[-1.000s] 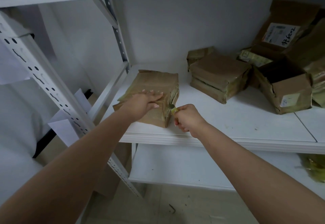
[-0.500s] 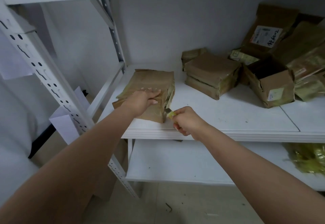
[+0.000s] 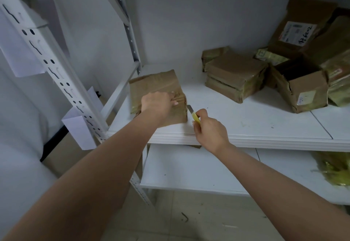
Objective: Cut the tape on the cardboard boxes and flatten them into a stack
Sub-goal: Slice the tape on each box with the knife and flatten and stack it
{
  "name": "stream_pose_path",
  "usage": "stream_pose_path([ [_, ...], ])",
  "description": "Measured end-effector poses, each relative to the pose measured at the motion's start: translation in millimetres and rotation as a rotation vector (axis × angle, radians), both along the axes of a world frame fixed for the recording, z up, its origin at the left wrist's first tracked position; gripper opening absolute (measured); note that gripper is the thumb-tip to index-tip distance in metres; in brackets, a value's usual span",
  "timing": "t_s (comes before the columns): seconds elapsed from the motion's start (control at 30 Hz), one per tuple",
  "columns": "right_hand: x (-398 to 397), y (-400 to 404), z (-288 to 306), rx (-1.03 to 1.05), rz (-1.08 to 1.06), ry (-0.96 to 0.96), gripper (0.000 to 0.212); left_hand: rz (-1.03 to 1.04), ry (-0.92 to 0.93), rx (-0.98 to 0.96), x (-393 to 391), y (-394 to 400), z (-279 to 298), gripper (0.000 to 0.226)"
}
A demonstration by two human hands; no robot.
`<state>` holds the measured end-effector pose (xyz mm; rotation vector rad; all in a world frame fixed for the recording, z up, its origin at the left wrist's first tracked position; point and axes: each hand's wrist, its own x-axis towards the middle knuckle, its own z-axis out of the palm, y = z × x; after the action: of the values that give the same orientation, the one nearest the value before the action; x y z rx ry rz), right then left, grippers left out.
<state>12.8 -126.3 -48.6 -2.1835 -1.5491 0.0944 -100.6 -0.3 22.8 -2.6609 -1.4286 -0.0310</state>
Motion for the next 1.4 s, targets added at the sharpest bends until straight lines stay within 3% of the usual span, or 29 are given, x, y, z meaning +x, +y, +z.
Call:
stream_pose_path([
  [0.3,0.1,16.4,-5.0,-0.012,0.011,-0.089,0.018,0.007,-0.028,-0.022,0.9,4.9,-4.5,0.043],
  [0.57,5.5,28.3,-18.5,-0.037,-0.006,-0.201,0.027,-0.038,-0.069,-0.114,-1.5,30.2,-9.0,0.044],
  [1.03,1.7,22.8,-31.1,-0.192,-0.016,-0.190,0.029,-0.076,-0.079,-0.118,2.2,37.0,-11.1,0.040],
  [1.23,10.4,12.8,-26.6,-0.111,-0.006,0.062,0.016,-0.095,-0.068,-0.097,-1.6,36.5,-12.8,0.041],
  [1.33,17.3,2.9,-27.8,0.055,-0.102,0.305,0.018,-0.232,-0.077,-0.155,-10.7,35.4,-8.3,0.041],
  [1.4,24.3,-0.5,-25.9,0.095,-0.154,0.366,0.020,-0.361,-0.062,-0.191,-21.5,38.2,0.0,0.042],
])
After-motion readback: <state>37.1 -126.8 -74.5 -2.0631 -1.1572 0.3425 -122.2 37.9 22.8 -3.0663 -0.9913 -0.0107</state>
